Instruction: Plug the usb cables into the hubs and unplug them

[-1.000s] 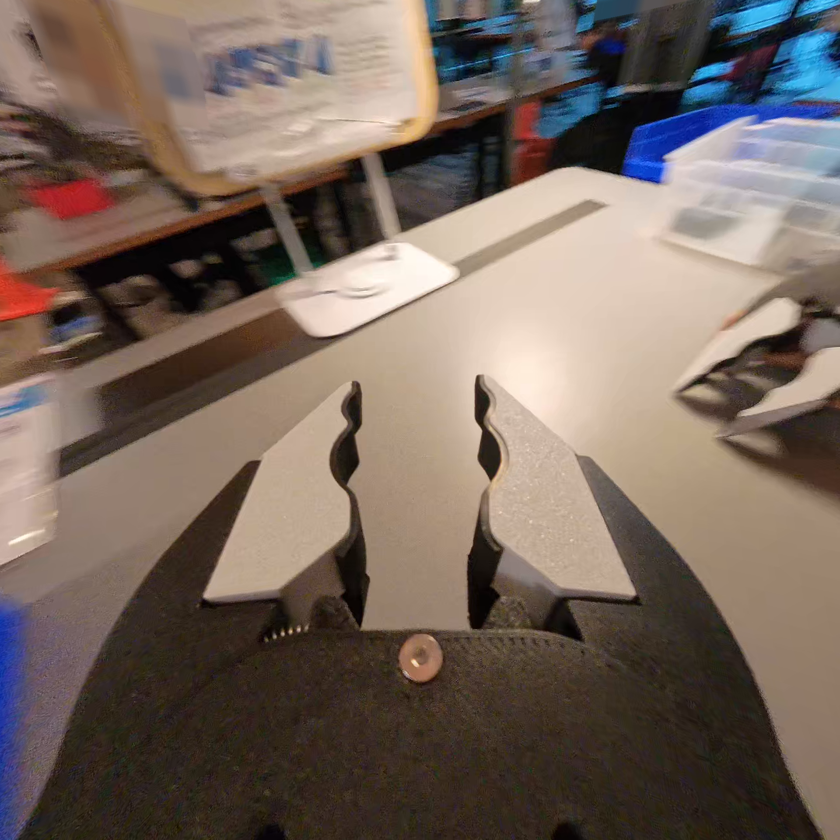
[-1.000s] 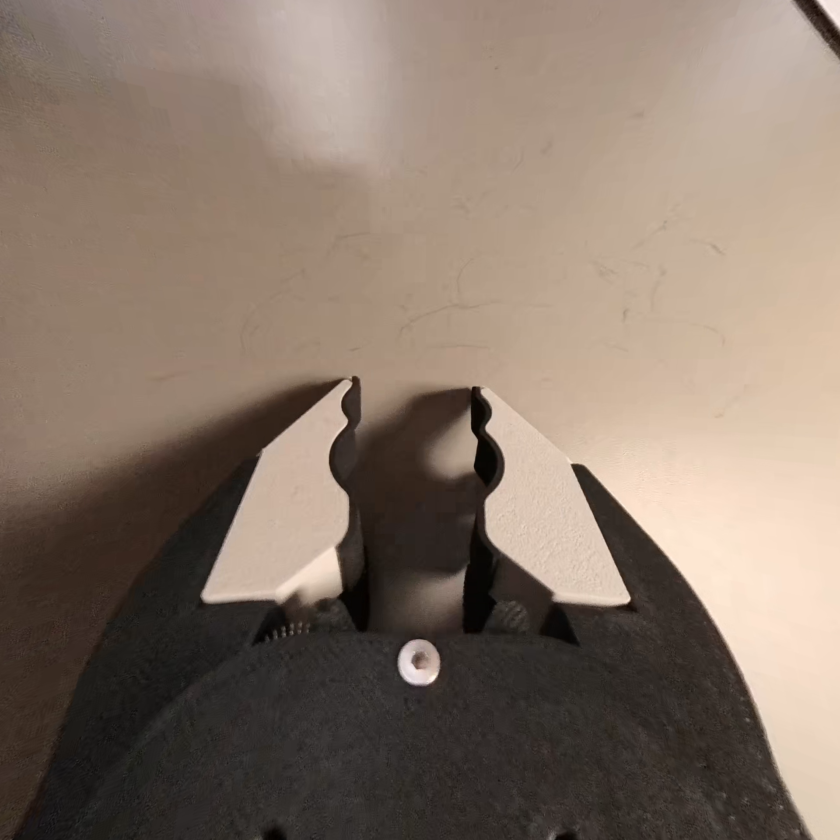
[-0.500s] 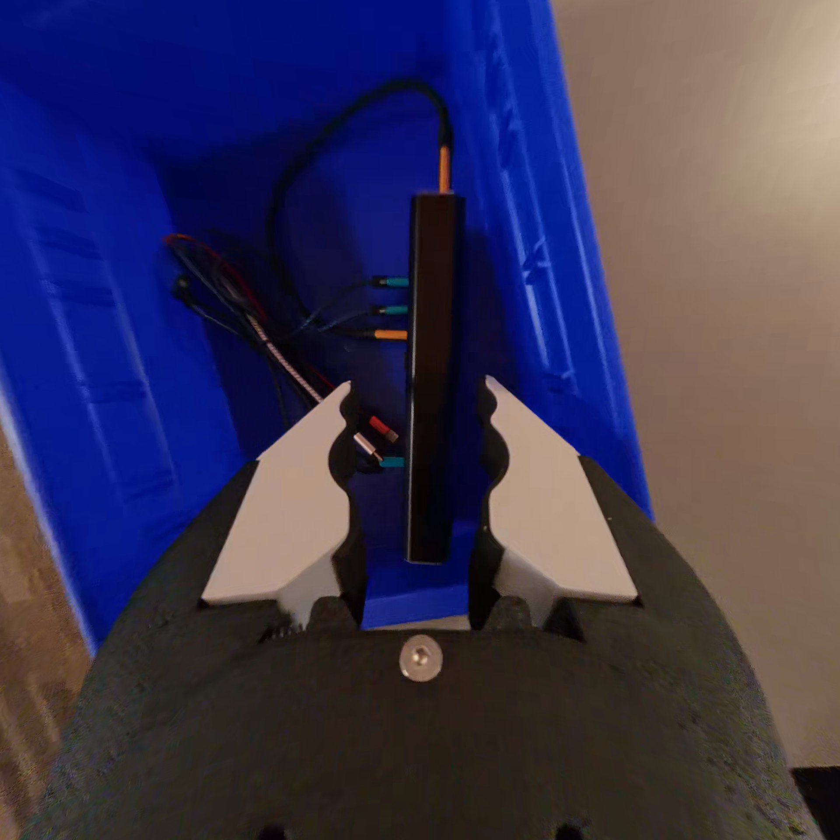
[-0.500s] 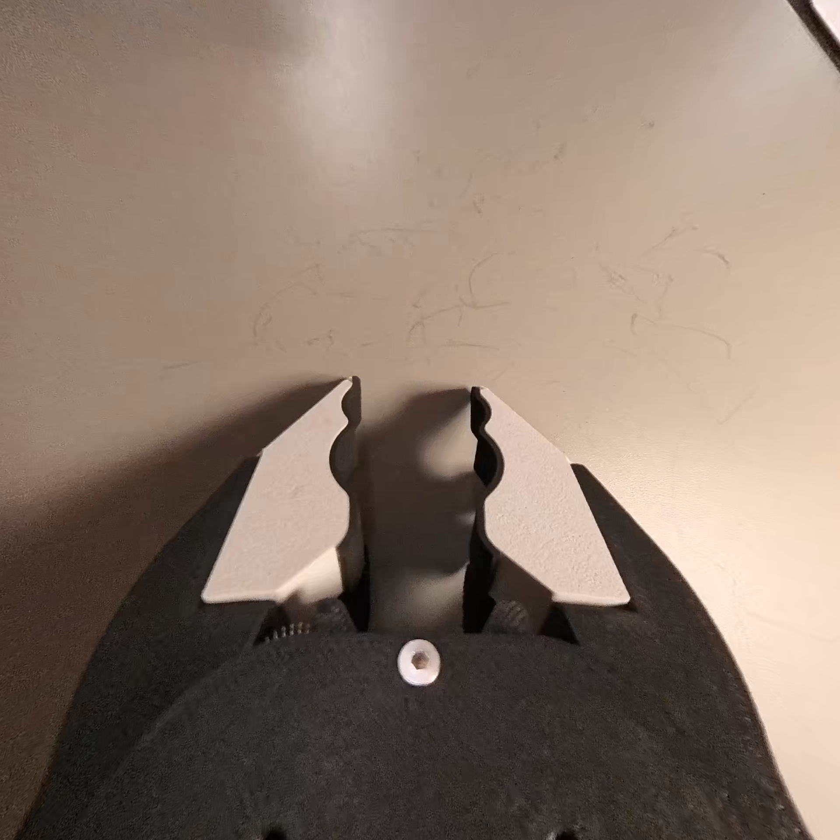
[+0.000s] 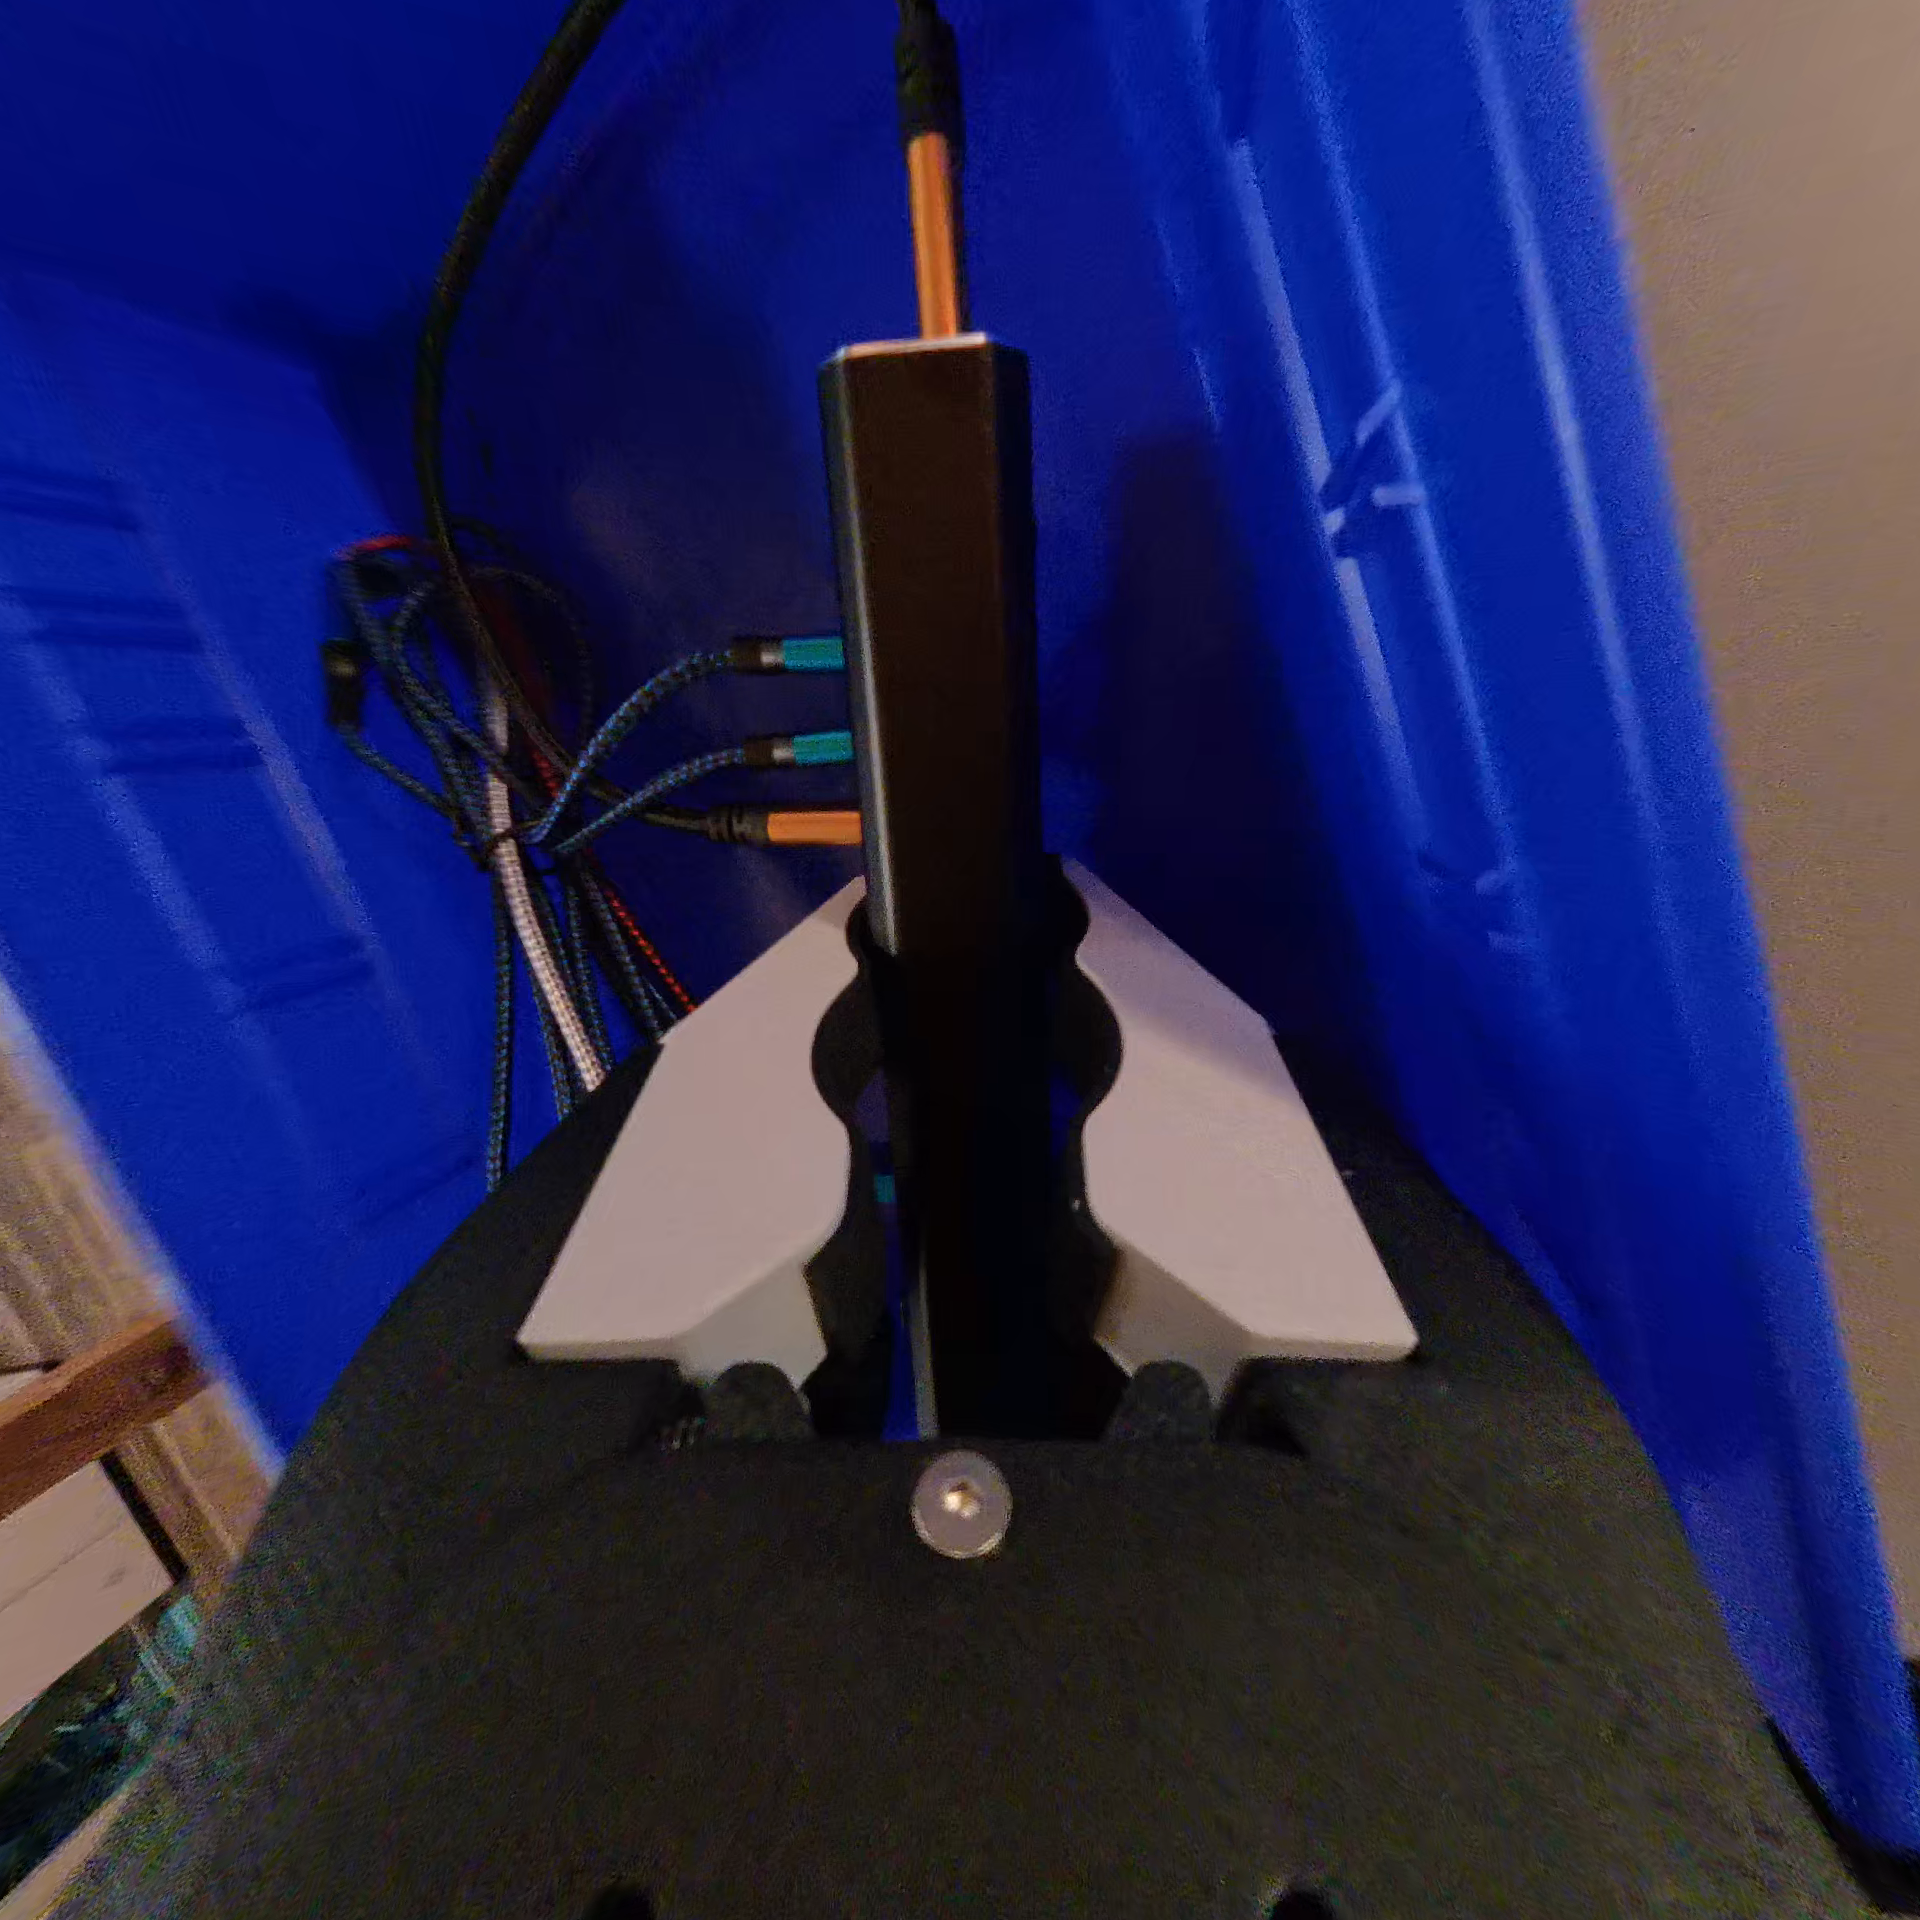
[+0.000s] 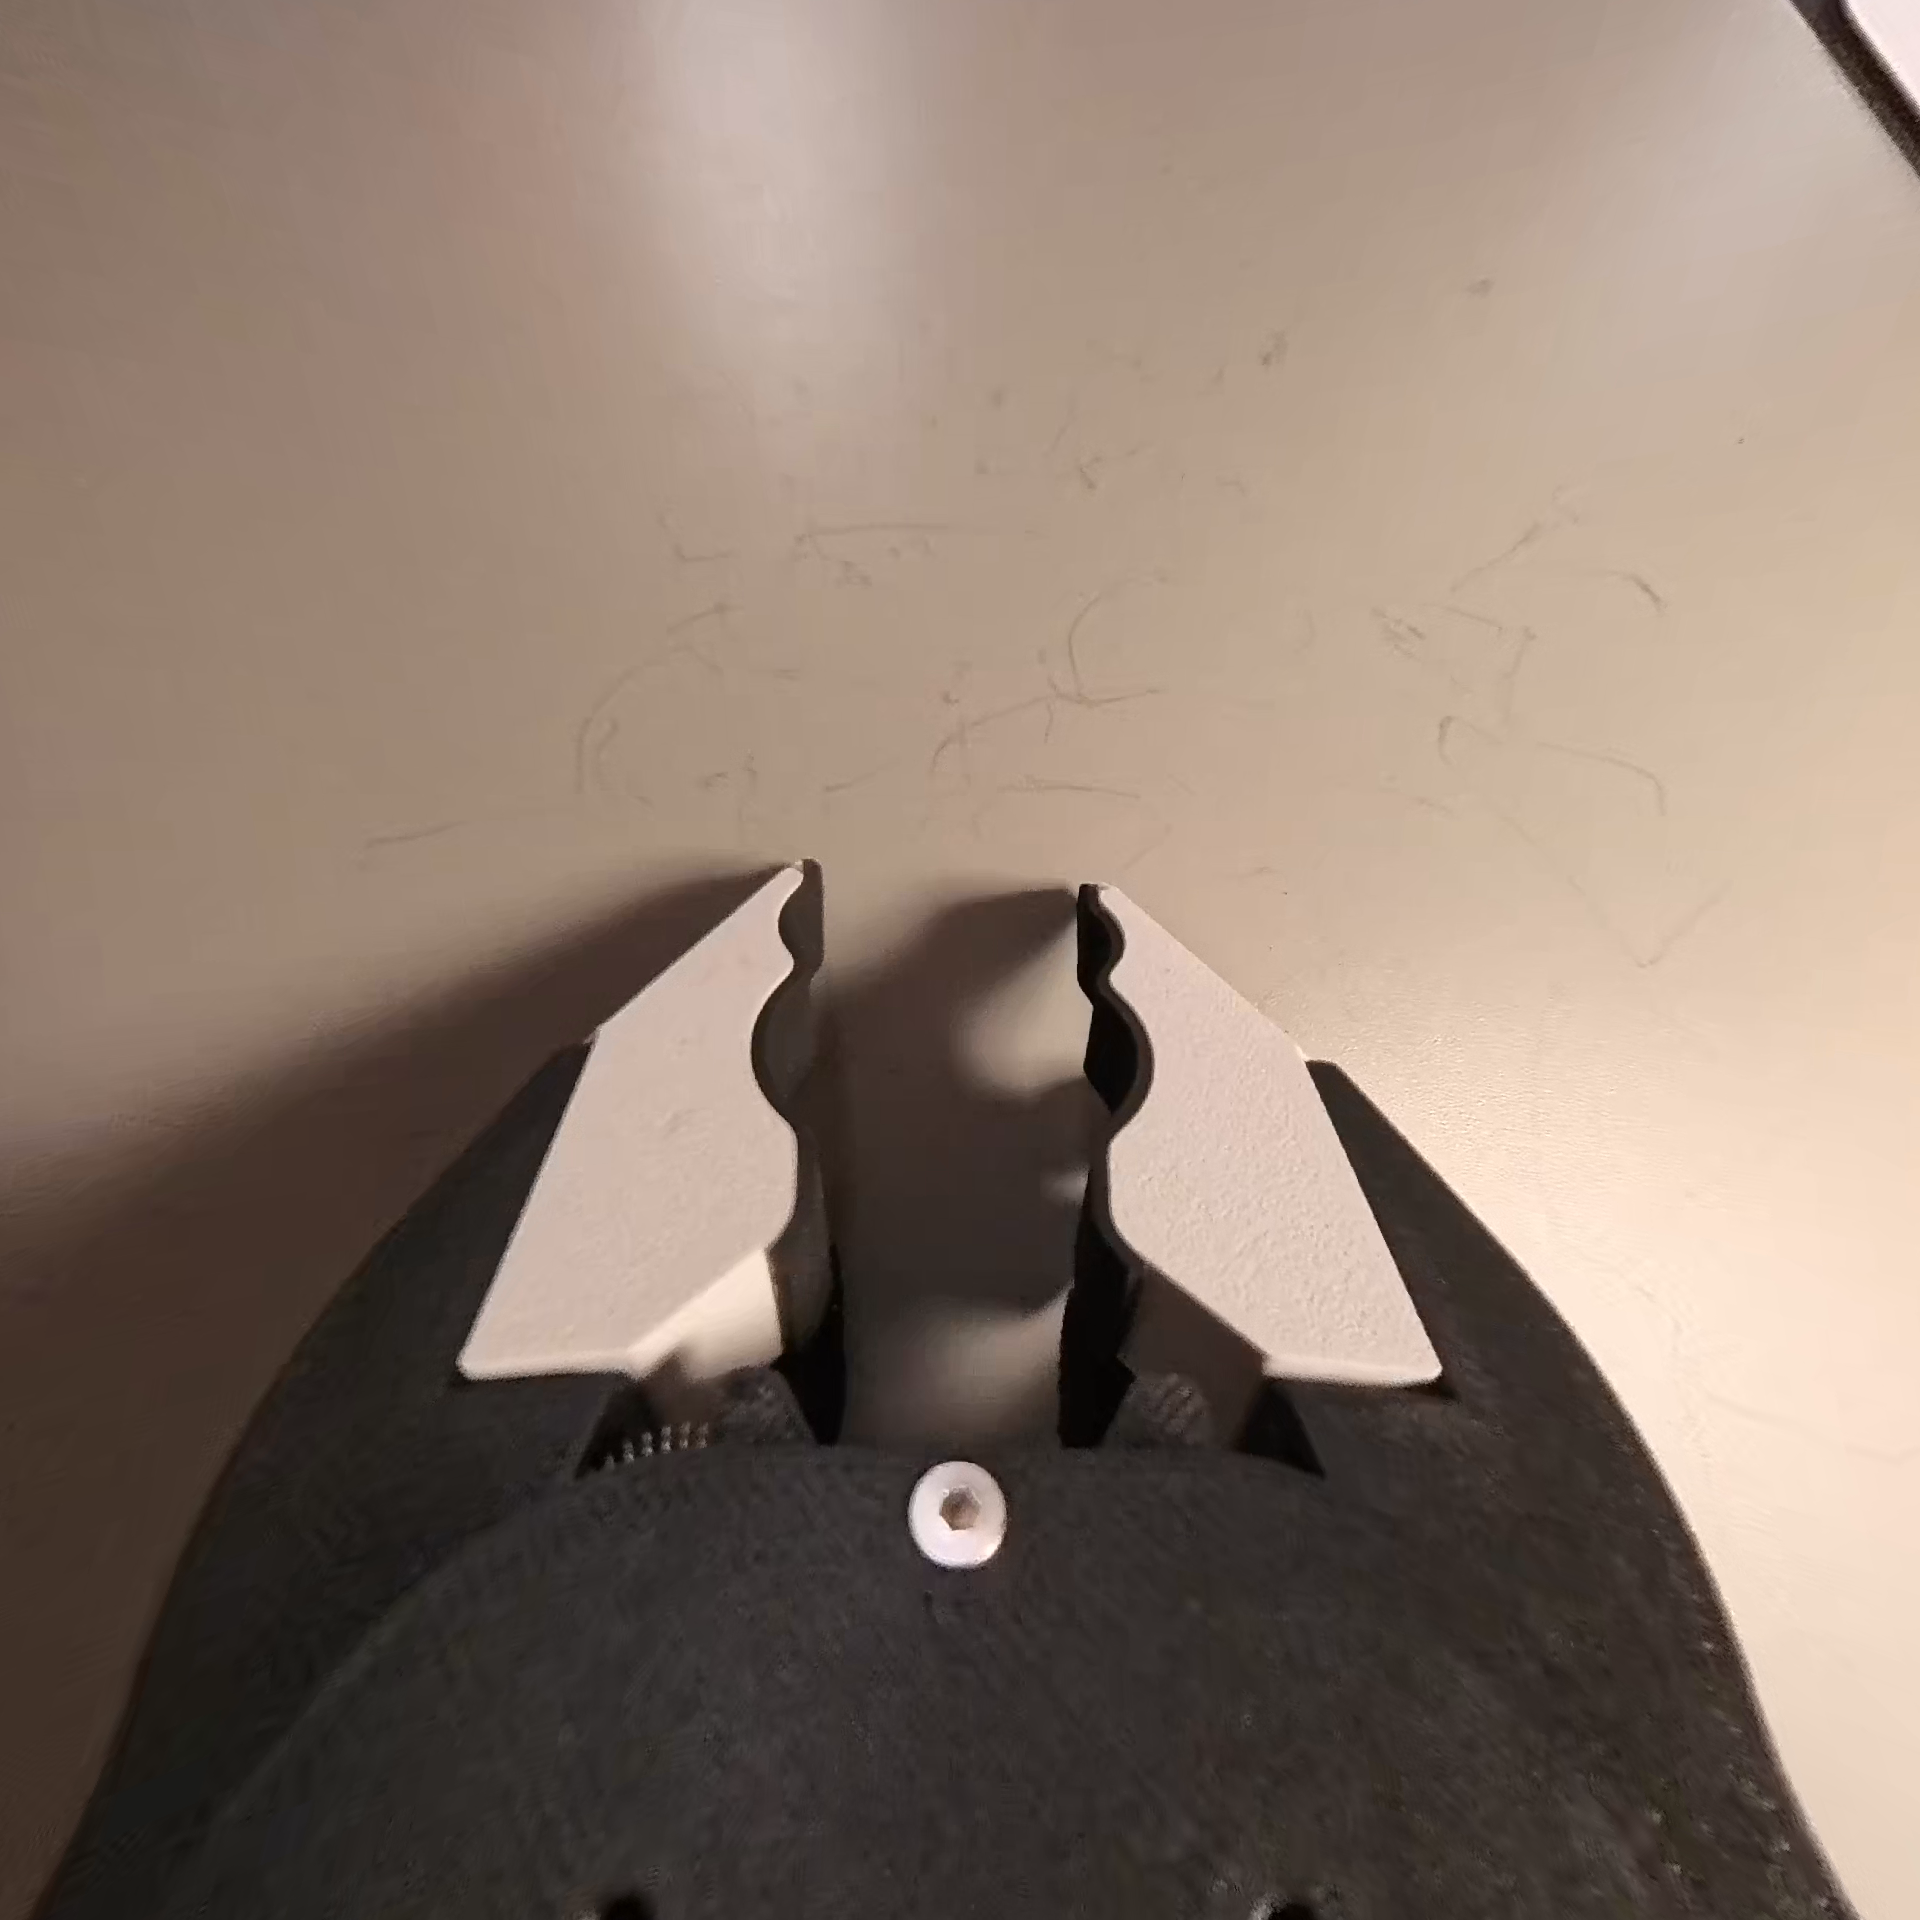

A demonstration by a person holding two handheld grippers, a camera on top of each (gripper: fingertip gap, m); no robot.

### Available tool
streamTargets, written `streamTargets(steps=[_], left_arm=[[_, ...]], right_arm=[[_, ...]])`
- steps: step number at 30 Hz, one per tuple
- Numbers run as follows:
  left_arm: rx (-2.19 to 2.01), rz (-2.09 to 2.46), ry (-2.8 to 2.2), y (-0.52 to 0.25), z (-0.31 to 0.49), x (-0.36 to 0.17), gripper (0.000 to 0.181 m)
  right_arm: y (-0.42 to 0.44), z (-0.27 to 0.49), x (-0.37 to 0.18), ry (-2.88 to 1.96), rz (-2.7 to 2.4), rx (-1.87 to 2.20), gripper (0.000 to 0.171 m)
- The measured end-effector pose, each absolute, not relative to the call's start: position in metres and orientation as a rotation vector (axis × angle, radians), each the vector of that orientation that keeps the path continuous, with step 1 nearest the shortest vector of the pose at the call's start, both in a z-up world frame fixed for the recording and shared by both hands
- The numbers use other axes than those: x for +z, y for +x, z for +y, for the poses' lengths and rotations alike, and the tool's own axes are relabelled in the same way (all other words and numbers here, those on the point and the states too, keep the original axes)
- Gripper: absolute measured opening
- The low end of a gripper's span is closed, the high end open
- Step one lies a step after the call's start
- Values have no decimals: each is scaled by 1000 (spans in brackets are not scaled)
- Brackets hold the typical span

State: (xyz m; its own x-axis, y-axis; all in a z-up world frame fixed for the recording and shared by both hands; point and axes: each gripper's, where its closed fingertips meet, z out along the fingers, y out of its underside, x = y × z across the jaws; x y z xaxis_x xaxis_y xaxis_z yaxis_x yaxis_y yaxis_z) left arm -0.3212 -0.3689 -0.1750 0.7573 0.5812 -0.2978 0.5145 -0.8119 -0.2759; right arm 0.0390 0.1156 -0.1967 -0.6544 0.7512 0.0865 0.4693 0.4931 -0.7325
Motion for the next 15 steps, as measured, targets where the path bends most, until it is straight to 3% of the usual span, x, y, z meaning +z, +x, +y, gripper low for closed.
streamTargets(steps=[1, 8, 15], left_arm=[[612, -871, -2739, -323, -369, -163, 32], [1113, -625, -2483, -323, -333, -44, 32], [1398, -22, -2122, -270, -172, 21, 31]], right_arm=[[39, 115, -197, -1014, -2346, 973, 50], [39, 115, -196, -999, -2339, 966, 50], [26, 100, -187, -805, -2254, 908, 52]])
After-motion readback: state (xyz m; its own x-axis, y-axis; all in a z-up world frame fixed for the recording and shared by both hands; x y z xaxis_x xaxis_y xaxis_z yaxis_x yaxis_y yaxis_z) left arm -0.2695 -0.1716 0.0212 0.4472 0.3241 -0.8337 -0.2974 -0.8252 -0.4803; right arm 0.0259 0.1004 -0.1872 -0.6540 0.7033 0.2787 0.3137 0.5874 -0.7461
